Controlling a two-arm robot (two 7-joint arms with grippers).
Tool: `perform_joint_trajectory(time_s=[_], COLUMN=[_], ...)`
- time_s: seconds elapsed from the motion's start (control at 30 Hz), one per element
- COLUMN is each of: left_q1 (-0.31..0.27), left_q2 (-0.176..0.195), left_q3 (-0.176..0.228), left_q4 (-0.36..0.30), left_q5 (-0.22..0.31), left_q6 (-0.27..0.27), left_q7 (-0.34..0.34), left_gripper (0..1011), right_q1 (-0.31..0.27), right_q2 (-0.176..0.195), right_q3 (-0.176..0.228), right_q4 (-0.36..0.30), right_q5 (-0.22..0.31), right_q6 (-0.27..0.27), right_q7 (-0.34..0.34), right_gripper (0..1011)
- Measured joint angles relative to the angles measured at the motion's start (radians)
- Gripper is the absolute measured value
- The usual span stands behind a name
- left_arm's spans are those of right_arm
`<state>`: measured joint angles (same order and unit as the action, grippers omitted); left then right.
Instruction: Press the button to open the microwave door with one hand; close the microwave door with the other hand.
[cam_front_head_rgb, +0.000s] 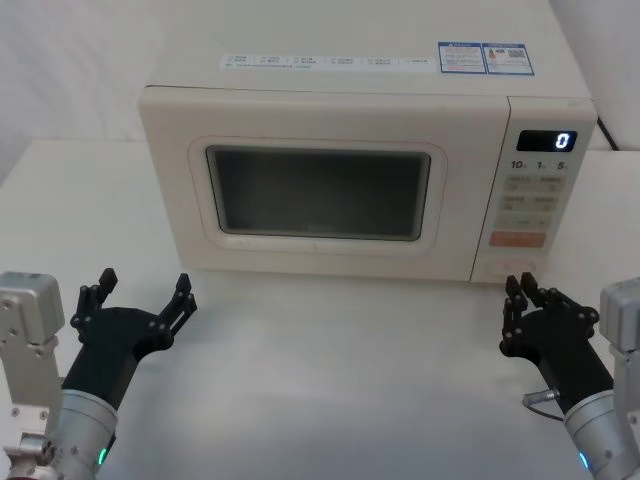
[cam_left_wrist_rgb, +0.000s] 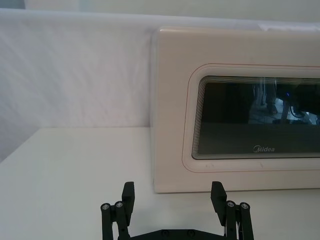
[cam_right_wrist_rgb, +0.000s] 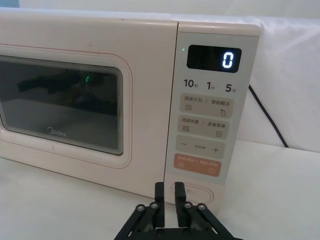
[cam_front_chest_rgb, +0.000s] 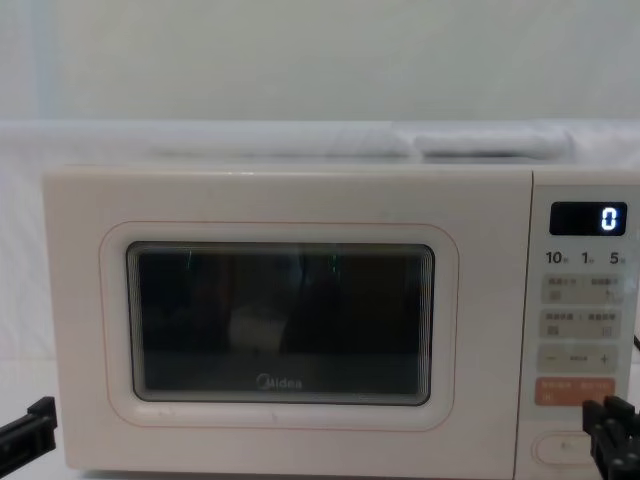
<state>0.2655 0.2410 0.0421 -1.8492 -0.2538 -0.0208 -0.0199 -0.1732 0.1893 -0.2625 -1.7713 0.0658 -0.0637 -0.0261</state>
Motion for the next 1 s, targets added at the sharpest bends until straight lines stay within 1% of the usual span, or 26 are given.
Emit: perform_joint_trajectory(time_s=[0.07,0.1,0.13,0.23,1.0], left_q1=[0.000,0.000,0.000,0.000,0.000], left_q2=[0.000,0.000,0.000,0.000,0.000], left_q3=[0.000,0.000,0.000,0.000,0.000], left_q4=[0.000,0.000,0.000,0.000,0.000], left_q5=[0.000,0.000,0.000,0.000,0.000], left_q6=[0.000,0.000,0.000,0.000,0.000], left_q7=[0.000,0.000,0.000,0.000,0.000], left_gripper=[1001,1001,1001,1001,1001], right_q1=[0.000,0.000,0.000,0.000,0.000], right_q2=[0.000,0.000,0.000,0.000,0.000], right_q3=[0.000,0.000,0.000,0.000,0.000], right_q4=[0.000,0.000,0.000,0.000,0.000], right_q5=[0.000,0.000,0.000,0.000,0.000], right_q6=[0.000,0.000,0.000,0.000,0.000], right_q7=[0.000,0.000,0.000,0.000,0.000], right_gripper=[113,60,35,0,0])
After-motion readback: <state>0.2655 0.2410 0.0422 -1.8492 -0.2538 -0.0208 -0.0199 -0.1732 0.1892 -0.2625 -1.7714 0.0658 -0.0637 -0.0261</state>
